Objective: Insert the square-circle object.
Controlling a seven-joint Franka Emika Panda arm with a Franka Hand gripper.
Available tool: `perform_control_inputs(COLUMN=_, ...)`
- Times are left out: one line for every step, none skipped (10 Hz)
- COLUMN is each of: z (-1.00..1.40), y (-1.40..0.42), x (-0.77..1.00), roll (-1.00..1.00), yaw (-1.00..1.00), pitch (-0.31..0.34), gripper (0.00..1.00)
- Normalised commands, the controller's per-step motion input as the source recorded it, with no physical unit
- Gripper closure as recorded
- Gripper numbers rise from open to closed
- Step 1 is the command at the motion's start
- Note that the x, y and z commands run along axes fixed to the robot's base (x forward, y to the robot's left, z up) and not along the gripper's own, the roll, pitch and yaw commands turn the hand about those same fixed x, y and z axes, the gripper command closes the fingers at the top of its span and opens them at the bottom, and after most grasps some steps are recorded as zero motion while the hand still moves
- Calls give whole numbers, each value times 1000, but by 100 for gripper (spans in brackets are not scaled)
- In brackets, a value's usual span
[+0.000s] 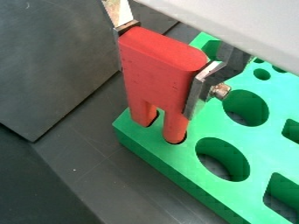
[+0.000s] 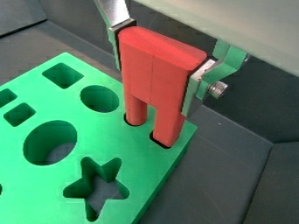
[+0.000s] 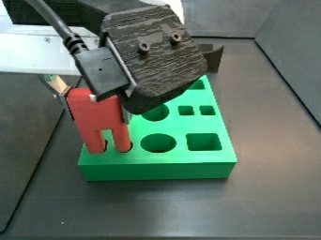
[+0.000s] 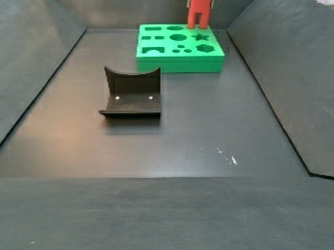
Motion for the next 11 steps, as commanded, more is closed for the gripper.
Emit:
perform_control_inputs(z=-409, y=0, x=0, roll=129, yaw=-163, pitch=-40, gripper=100)
perform_control_inputs(z=-474, y=0, x=0, roll=114, yaw=-94, pitch=-70, gripper=100)
perform_control_inputs(z=-486, y=9, x=0, roll=169, yaw=0, pitch=-66, gripper=100)
perform_control_inputs(z=-457, y=31, x=0, roll=197, yaw=0, pitch=-50, gripper=100)
perform_control_inputs(z=-451, y=29, x=0, roll=201, yaw=0, pitch=-50, gripper=100)
perform_control_inputs(z=-486, y=14, x=0, roll=203, yaw=0, pitch=-66, gripper=100)
perform_control_inputs(z=-494, y=0, x=0, roll=216, yaw=0, pitch=-73, gripper=100)
perform_control_inputs(z=-540, y=0, x=0, roll=203, yaw=0, pitch=-99, gripper=100)
perform_control_inputs(z=-600, y=0, x=0, roll=124, yaw=0, pitch=-143, gripper=100)
perform_control_inputs(z=-626, y=0, x=0, roll=66, yaw=0, pitch=-163, gripper=100)
perform_control_inputs(z=-614, y=0, x=0, roll=4, yaw=0, pitch=-156, gripper=100)
